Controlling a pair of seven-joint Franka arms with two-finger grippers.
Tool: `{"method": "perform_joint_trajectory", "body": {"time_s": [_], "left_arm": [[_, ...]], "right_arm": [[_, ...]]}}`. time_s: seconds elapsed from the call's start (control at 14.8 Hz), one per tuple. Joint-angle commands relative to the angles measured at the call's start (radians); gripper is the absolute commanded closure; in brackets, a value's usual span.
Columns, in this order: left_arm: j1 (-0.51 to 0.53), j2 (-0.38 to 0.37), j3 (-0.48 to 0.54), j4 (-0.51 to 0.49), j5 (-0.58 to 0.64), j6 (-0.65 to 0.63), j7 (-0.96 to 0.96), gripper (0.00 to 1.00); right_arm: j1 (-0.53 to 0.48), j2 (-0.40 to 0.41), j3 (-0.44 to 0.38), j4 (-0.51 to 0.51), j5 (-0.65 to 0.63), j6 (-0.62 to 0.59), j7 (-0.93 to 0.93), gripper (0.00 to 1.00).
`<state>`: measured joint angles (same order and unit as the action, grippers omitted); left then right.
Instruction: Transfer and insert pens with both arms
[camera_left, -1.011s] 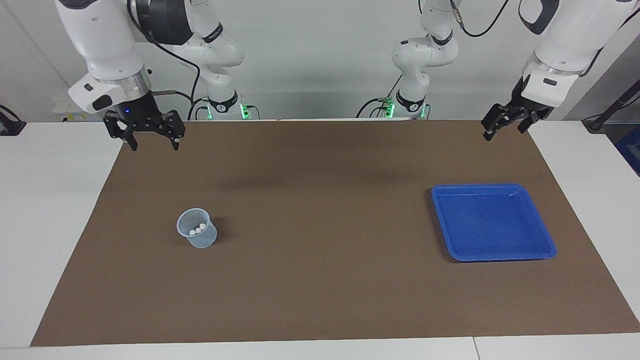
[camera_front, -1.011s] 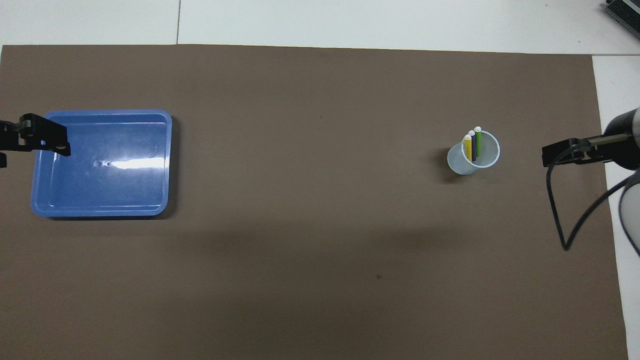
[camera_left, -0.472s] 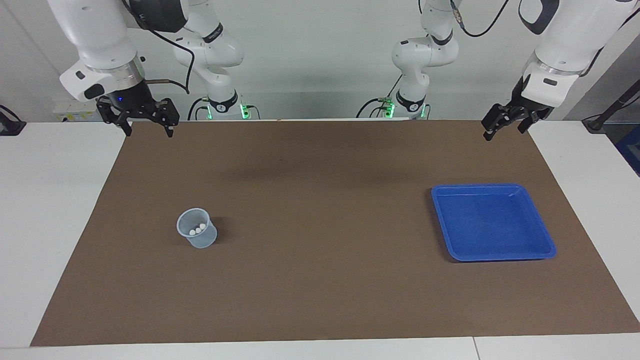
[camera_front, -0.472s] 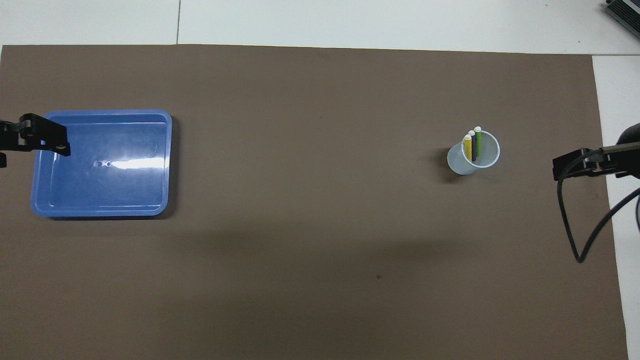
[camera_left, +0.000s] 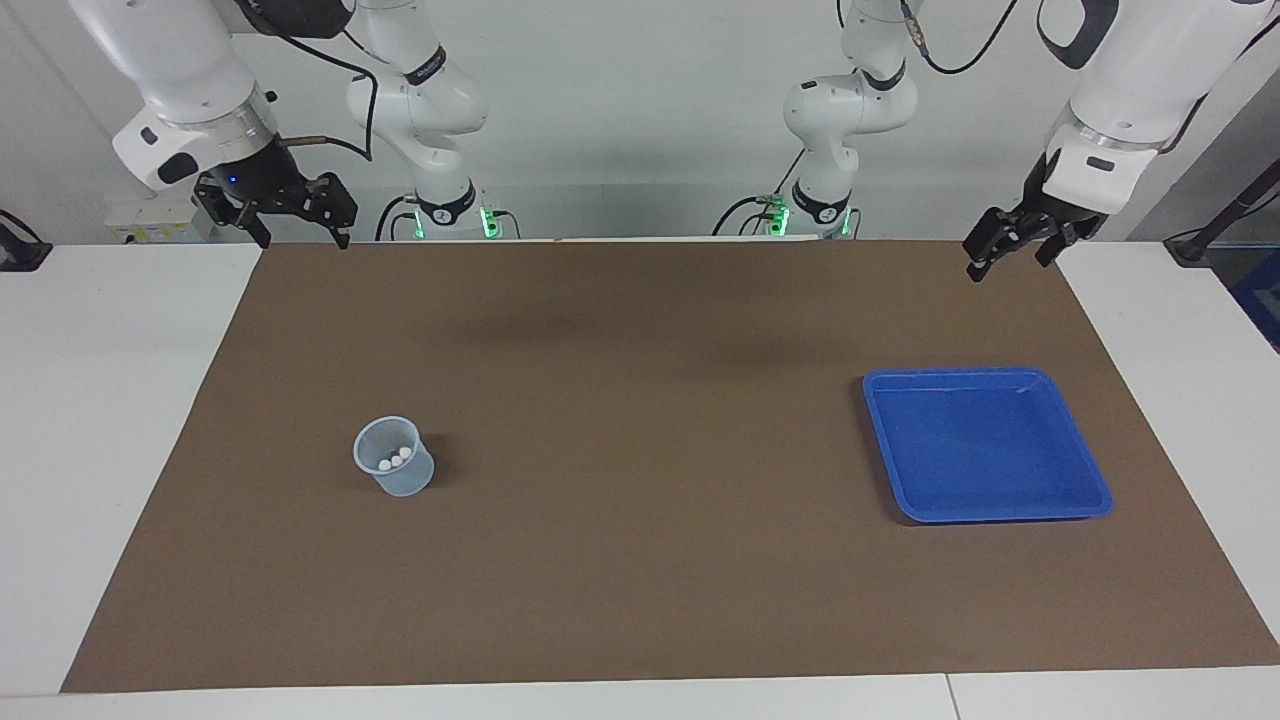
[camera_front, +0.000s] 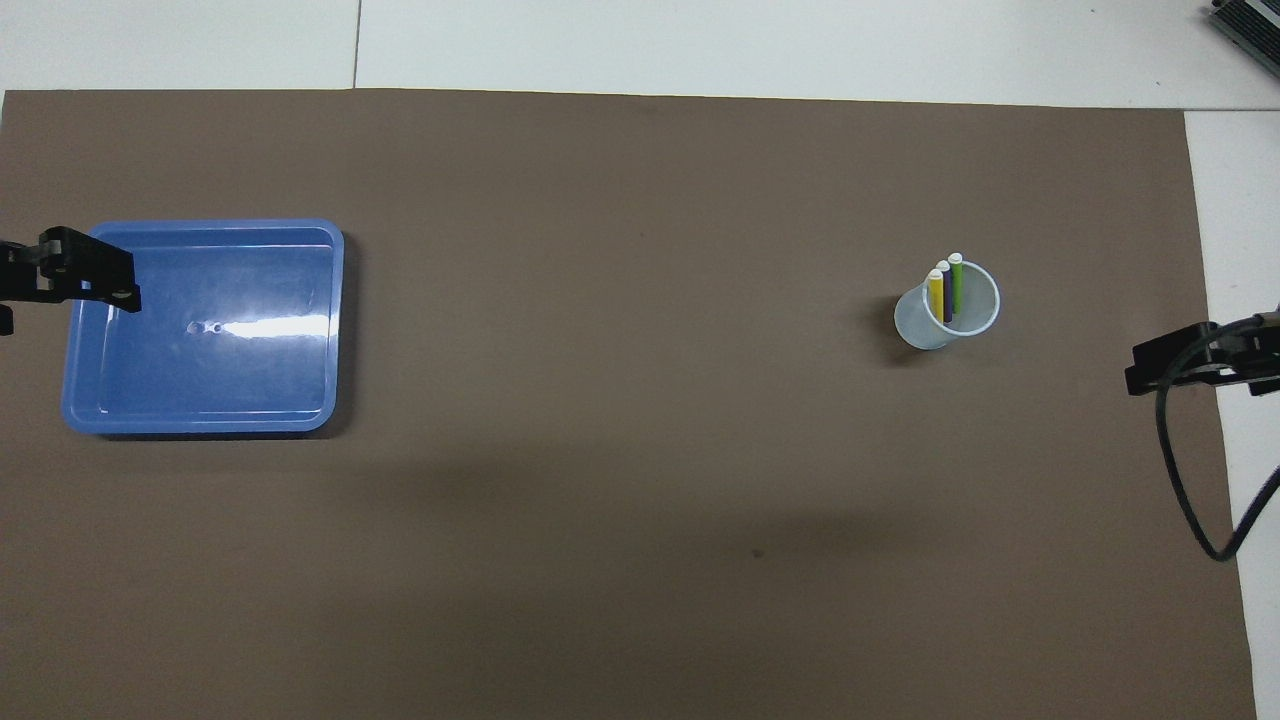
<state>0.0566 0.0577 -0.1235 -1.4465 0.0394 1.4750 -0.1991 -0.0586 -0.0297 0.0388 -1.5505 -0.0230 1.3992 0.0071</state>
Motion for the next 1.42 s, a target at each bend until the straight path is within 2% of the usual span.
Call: {"method": "perform_joint_trajectory", "body": {"time_s": [0.0,0.2,0.67,0.81,0.94,1.35], "left_arm": [[-0.021,-0.018,0.022,-0.02,-0.012,0.016,0.013,0.0],[-0.021,-0.018,0.022,-0.02,-0.012,0.016,0.013,0.0],[-0.021,-0.019,0.021,-0.028,-0.018,0.011,0.047,0.0],[-0.035,-0.024,0.019,-0.034,-0.055,0.011,0.085,0.0],[-0.053,-0.042,0.019,-0.075,-0.058,0.027,0.087,0.0],[-0.054,-0.042,0.019,-0.074,-0.058,0.033,0.084,0.0]], "right_arm": [[-0.004,0.001,0.004,-0.002,0.011,0.0,0.014,0.0],[0.006,-0.001,0.006,-0.01,-0.031,0.038,0.008,0.0],[0.008,-0.002,0.007,-0.013,-0.006,0.038,0.017,0.0],[0.008,-0.003,0.007,-0.013,-0.006,0.04,0.017,0.0],[0.008,-0.002,0.009,-0.014,-0.006,0.041,0.019,0.0],[0.008,-0.004,0.012,-0.016,-0.006,0.041,0.017,0.0]]}}
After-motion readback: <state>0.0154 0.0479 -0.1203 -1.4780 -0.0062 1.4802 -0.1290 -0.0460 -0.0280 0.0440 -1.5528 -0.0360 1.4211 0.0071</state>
